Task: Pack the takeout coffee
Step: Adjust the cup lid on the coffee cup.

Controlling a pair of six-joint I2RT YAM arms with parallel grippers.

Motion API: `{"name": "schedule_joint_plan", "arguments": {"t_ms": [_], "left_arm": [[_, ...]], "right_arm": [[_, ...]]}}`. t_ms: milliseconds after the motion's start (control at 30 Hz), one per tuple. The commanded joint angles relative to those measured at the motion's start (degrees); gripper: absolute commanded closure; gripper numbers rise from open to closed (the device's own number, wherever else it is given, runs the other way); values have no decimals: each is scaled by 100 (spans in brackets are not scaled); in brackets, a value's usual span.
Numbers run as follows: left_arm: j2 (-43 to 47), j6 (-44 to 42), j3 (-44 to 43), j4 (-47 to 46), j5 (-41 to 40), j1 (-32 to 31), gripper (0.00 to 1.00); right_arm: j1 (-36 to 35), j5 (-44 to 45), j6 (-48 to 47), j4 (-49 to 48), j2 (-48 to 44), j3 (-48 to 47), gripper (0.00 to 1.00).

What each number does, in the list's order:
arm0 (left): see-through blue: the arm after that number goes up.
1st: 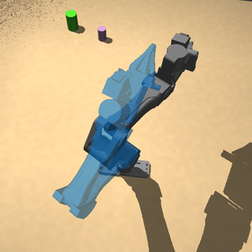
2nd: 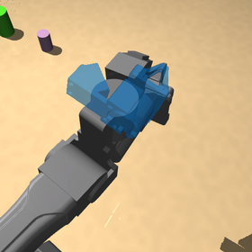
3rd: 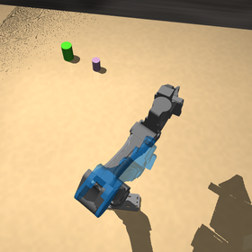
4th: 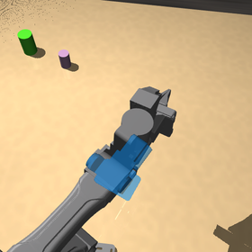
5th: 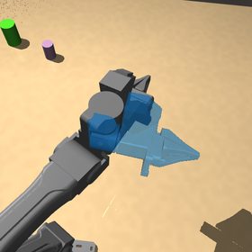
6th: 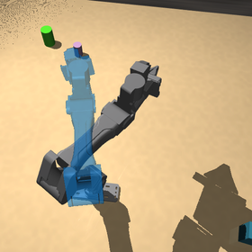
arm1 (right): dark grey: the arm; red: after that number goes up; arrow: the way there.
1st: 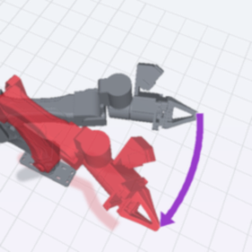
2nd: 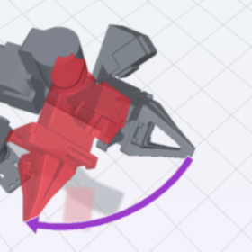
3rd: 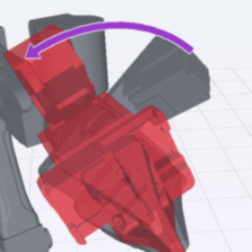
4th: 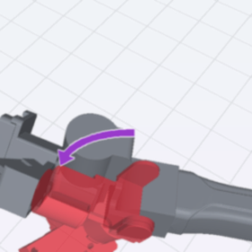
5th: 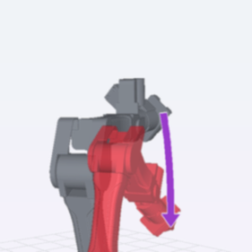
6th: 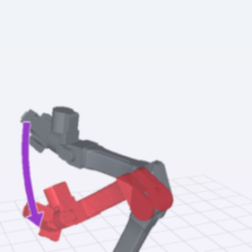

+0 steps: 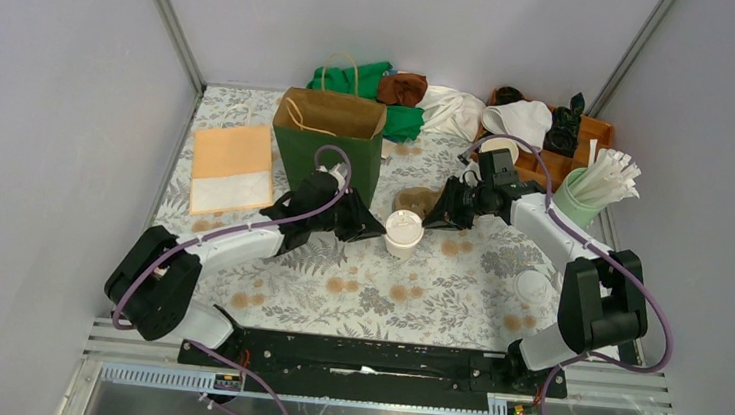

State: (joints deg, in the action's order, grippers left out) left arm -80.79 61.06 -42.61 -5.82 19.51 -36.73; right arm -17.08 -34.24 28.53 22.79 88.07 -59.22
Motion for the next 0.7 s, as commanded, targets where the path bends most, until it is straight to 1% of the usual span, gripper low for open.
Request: {"name": "schedule_joint_plan", "arguments": {"t_ms": [0,133,433,667], "left_arm": [[-82,20,-48,-305,106,43,77],[-149,29,-37,-314,106,60,81],[-315,1,-76,-354,176,78,80],[-422,-148,-89,-170,146,78,83]], "right_arm": [[20,-116,-80,-55,91,55,80],[31,-124,-84,-64,89,76,81],[21,-167,-77,-86,87,193,81],[25,-87,-105,-17,96,343,83]]}}
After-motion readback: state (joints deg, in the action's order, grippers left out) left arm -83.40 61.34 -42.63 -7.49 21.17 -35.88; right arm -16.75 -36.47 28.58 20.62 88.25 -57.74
